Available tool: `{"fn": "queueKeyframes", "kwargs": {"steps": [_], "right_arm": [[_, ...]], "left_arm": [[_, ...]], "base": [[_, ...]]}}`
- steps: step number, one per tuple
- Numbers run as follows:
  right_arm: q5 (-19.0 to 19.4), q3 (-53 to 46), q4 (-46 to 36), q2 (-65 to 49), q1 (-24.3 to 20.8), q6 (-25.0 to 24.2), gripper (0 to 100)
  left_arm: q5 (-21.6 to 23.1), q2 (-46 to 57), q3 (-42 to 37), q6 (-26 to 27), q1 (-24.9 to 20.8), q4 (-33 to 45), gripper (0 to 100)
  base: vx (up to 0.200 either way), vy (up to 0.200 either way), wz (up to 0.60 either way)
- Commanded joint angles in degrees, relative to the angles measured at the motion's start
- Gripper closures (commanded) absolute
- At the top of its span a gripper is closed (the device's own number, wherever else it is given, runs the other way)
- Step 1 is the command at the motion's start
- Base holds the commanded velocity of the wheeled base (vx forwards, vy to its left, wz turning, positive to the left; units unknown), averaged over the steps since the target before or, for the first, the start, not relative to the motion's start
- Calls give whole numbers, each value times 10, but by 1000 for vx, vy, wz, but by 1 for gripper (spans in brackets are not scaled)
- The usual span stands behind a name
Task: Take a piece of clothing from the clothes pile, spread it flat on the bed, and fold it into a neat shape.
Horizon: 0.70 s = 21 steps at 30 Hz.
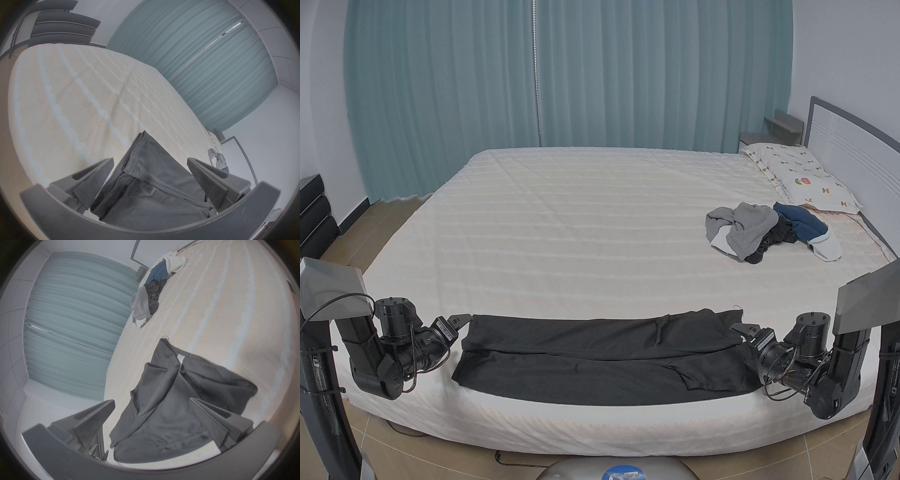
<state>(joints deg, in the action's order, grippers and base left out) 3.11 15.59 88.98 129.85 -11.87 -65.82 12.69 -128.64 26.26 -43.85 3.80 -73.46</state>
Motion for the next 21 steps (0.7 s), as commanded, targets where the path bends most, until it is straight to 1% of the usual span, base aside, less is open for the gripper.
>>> {"fn": "queueKeyframes", "kwargs": {"steps": [1, 2, 5, 9, 11, 14, 16, 19, 21], "right_arm": [[3, 2, 7, 3, 24, 1, 0], [6, 2, 7, 5, 26, 1, 0], [41, 2, 7, 14, 48, -1, 0], [69, 2, 7, 26, 61, -1, 0], [74, -1, 7, 26, 59, 0, 0], [73, -6, 7, 28, 55, 3, 0], [73, -9, 7, 28, 55, 3, 0], [74, -11, 7, 27, 55, 3, 0], [74, -12, 7, 28, 55, 3, 0]], "left_arm": [[1, -4, -2, -1, -1, 0, 0], [2, -4, -2, -1, -1, 0, 0], [2, -4, -2, -1, -1, 1, 0], [2, -3, 0, 4, -2, 6, 0], [2, 0, 6, 13, -2, 8, 0], [3, 2, 13, 42, -4, 19, 0], [4, 2, 36, 68, -3, 50, 0], [6, 14, 87, 73, -3, 133, 0], [11, 21, 100, 77, -3, 164, 0]], "base": [[0, 0, 0], [0, 0, 0], [0, 0, 0], [0, 0, 0], [0, 0, 0], [0, 0, 0], [0, 0, 0], [0, 0, 0], [0, 0, 0]]}}
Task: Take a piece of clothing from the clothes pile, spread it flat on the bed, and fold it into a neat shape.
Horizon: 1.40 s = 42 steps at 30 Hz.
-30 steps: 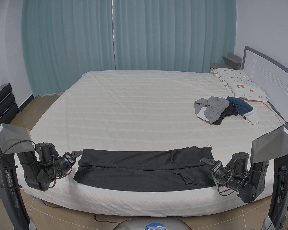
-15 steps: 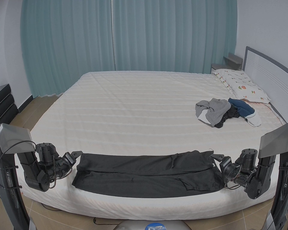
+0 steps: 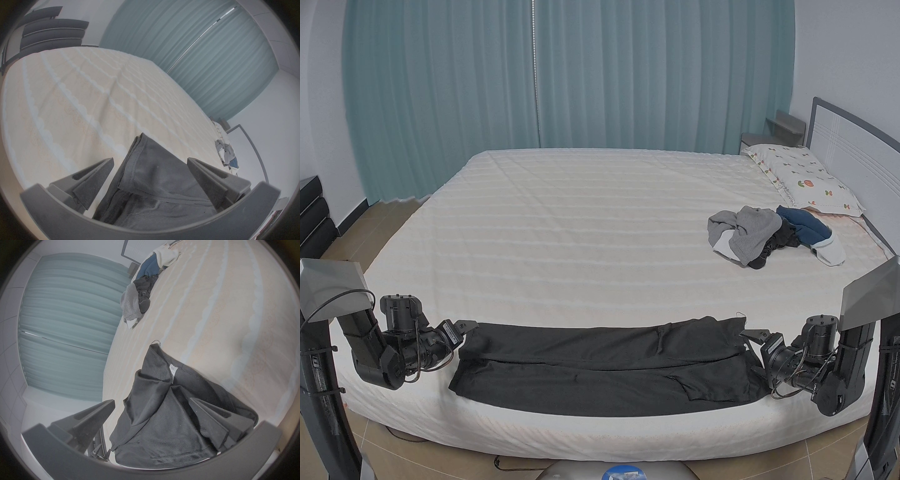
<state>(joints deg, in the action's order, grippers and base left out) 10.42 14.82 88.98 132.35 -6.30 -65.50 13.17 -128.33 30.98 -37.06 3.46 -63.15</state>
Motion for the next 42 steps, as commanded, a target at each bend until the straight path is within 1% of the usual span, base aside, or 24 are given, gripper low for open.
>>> {"fn": "queueKeyframes", "kwargs": {"steps": [1, 2, 3, 4, 5, 8, 10, 11, 13, 19, 21, 22, 23, 24, 37, 42], "right_arm": [[0, -4, 7, 3, -1, 0, 0], [0, -4, 7, 3, -1, 0, 0], [0, -5, 7, 3, -1, 0, 0], [0, -5, 7, 3, -1, 0, 0], [0, -5, 7, 3, -1, 0, 0], [0, -5, 7, 3, -1, -1, 0], [1, -5, 7, 3, -1, 0, 0], [0, -5, 7, 3, -1, 0, 0], [1, -5, 7, 3, -1, -1, 0], [1, -5, 7, 2, -1, -1, 0], [1, -5, 7, 2, -1, -1, 0], [1, -5, 7, 2, -1, -1, 0], [1, -5, 7, 2, -1, -1, 0], [1, -5, 7, 2, -1, -1, 0], [2, -4, 7, 2, -1, -1, 0], [2, -4, 7, 2, -1, -2, 0]], "left_arm": [[6, 18, 53, 9, 1, 61, 0], [32, 22, 59, 23, 1, 85, 0], [53, 23, 60, 45, 1, 93, 0], [53, 23, 60, 45, 1, 93, 0], [82, 19, 60, 85, 5, 98, 0], [88, 11, 66, 144, 2, 113, 0], [88, -4, 73, 192, -1, 154, 0], [88, -5, 76, 197, -1, 159, 0], [87, -12, 93, 227, -1, 189, 0], [83, -38, 105, 238, -4, 193, 0], [62, -44, 108, 245, -8, 191, 0], [62, -44, 108, 245, -8, 191, 0], [37, -48, 109, 253, -8, 190, 0], [34, -50, 110, 255, -9, 189, 0], [25, -60, 115, 271, -16, 189, 0], [9, -60, 110, 271, -18, 166, 0]], "base": [[0, 0, 0], [0, 0, 0], [0, 0, 0], [0, 0, 0], [0, 0, 0], [0, 0, 0], [0, 0, 0], [0, 0, 0], [0, 0, 0], [0, 0, 0], [0, 0, 0], [0, 0, 0], [0, 0, 0], [0, 0, 0], [0, 0, 0], [0, 0, 0]]}}
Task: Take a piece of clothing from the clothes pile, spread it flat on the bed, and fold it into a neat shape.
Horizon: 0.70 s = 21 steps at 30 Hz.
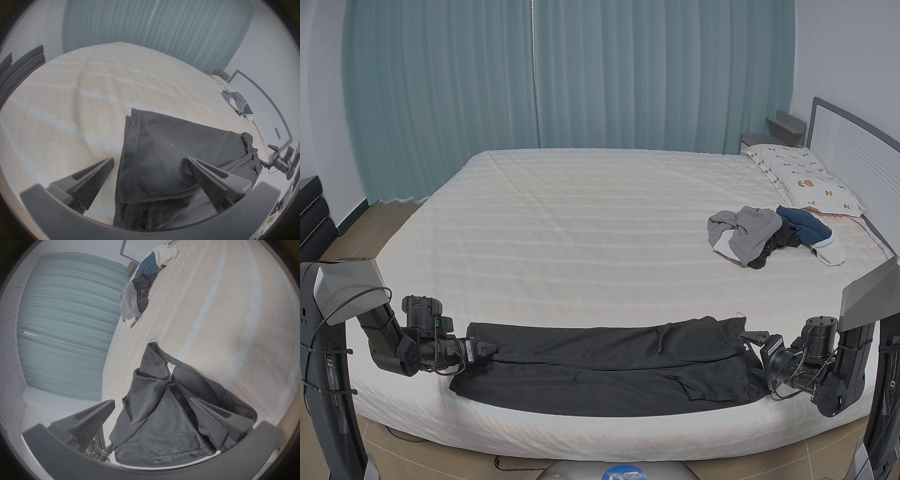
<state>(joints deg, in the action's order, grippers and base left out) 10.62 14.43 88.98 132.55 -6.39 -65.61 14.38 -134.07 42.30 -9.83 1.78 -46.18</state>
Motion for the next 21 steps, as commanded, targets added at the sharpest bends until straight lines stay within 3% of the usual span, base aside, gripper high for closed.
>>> {"fn": "queueKeyframes", "kwargs": {"steps": [1, 4, 5, 21], "right_arm": [[0, 0, 7, 0, 0, 0, 0], [0, 0, 7, 0, 0, 0, 0], [0, 0, 7, 0, 0, 0, 0], [0, 0, 7, 1, 0, 0, 0]], "left_arm": [[-6, -2, -4, -1, -2, -8, 0], [-8, 0, -6, -3, -11, -8, 0], [-8, 0, -6, -4, -12, -8, 100], [-6, 3, -13, -9, -13, -8, 100]], "base": [[0, 0, 0], [0, 0, 0], [0, 0, 0], [0, 0, 0]]}}
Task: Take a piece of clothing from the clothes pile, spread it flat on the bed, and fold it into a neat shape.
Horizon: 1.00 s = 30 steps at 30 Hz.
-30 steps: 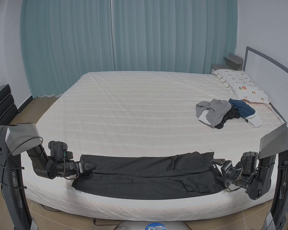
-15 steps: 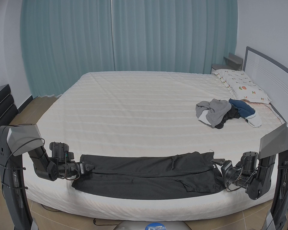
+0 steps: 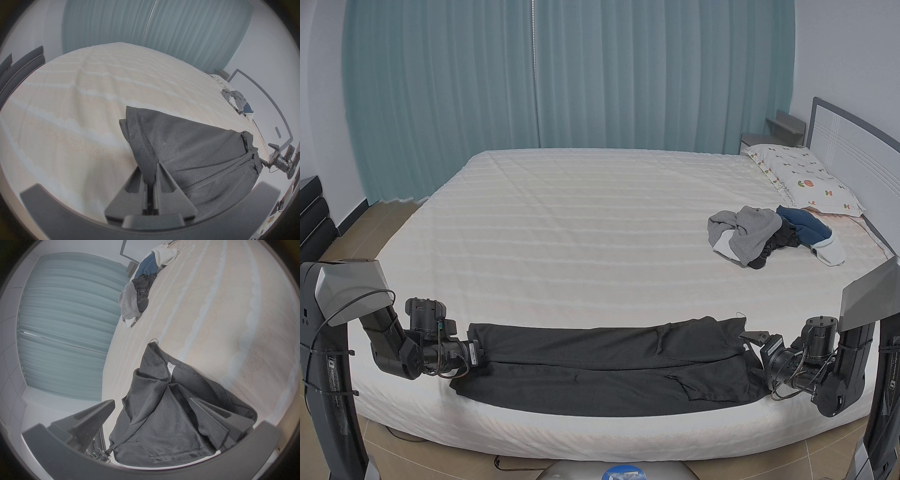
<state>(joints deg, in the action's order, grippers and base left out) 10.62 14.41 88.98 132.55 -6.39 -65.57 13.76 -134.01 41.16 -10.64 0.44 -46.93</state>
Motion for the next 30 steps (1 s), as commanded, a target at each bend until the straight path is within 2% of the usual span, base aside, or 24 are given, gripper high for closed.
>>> {"fn": "queueKeyframes", "kwargs": {"steps": [1, 13, 30], "right_arm": [[0, 0, 7, 0, 0, 0, 0], [0, 0, 7, 1, 0, 0, 0], [-1, -1, 7, 1, -1, 0, 0]], "left_arm": [[0, 3, -2, -1, 1, -1, 100], [0, -3, -3, -18, 0, -33, 100], [-1, -1, 0, -32, 0, -34, 100]], "base": [[0, 0, 0], [0, 0, 0], [0, 0, 0]]}}
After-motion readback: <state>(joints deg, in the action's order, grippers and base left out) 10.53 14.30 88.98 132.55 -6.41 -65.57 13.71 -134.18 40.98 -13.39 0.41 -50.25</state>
